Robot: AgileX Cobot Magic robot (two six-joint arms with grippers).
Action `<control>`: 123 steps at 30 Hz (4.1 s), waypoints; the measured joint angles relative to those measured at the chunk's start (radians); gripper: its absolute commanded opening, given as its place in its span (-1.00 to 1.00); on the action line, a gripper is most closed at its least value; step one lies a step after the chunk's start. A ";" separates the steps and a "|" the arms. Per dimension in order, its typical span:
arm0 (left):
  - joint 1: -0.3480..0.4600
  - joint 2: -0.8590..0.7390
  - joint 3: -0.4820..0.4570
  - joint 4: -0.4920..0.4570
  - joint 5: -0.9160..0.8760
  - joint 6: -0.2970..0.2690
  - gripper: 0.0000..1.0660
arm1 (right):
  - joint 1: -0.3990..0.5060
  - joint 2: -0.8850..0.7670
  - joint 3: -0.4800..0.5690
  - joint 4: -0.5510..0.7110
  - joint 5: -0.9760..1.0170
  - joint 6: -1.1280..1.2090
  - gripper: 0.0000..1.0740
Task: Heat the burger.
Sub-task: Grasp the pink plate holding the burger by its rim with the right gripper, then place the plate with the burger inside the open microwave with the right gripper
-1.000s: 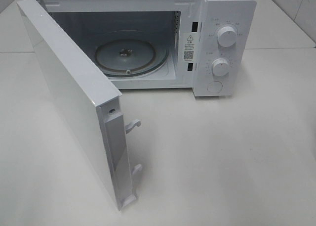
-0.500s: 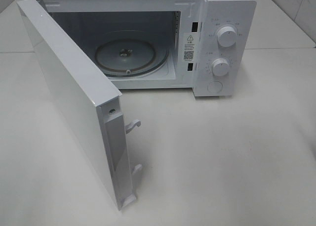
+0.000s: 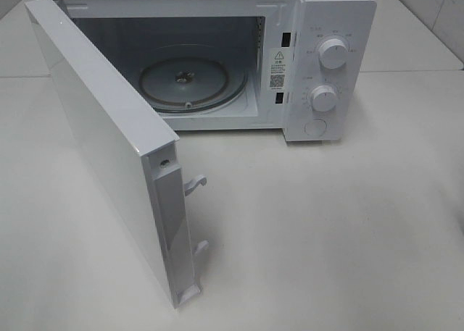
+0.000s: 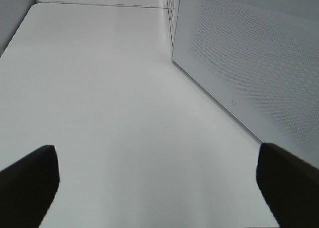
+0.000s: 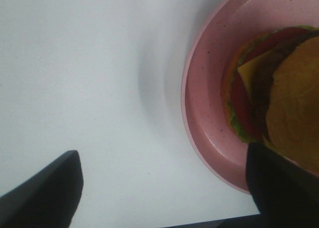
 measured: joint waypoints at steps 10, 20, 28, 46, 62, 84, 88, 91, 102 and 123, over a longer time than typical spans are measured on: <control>0.000 0.000 0.000 0.000 0.000 0.000 0.92 | -0.060 0.052 0.066 0.011 -0.120 0.005 0.55; 0.000 0.000 0.000 0.000 0.000 0.000 0.92 | -0.068 0.118 0.138 0.009 -0.266 0.008 0.50; 0.000 0.000 0.000 0.000 0.000 0.000 0.92 | -0.072 0.233 0.141 -0.012 -0.368 0.017 0.47; 0.000 0.000 0.000 0.000 0.000 0.000 0.92 | -0.096 0.348 0.140 -0.030 -0.455 0.025 0.41; 0.000 0.000 0.000 0.000 0.000 0.000 0.92 | -0.102 0.352 0.135 -0.055 -0.466 0.033 -0.73; 0.000 0.000 0.000 0.000 0.000 0.000 0.92 | -0.088 0.339 0.128 -0.048 -0.459 0.051 -1.00; 0.000 0.000 0.000 0.000 0.000 0.000 0.92 | -0.049 0.336 0.131 -0.071 -0.436 0.084 -1.00; 0.000 0.000 0.000 0.000 0.000 0.000 0.92 | -0.008 0.334 0.131 -0.111 -0.413 0.136 -1.00; 0.000 0.000 0.000 0.000 0.000 0.000 0.92 | 0.192 0.336 0.136 -0.268 -0.305 0.359 -1.00; 0.000 0.000 0.000 0.000 0.000 0.000 0.92 | 0.403 0.192 0.190 -0.379 -0.167 0.465 -1.00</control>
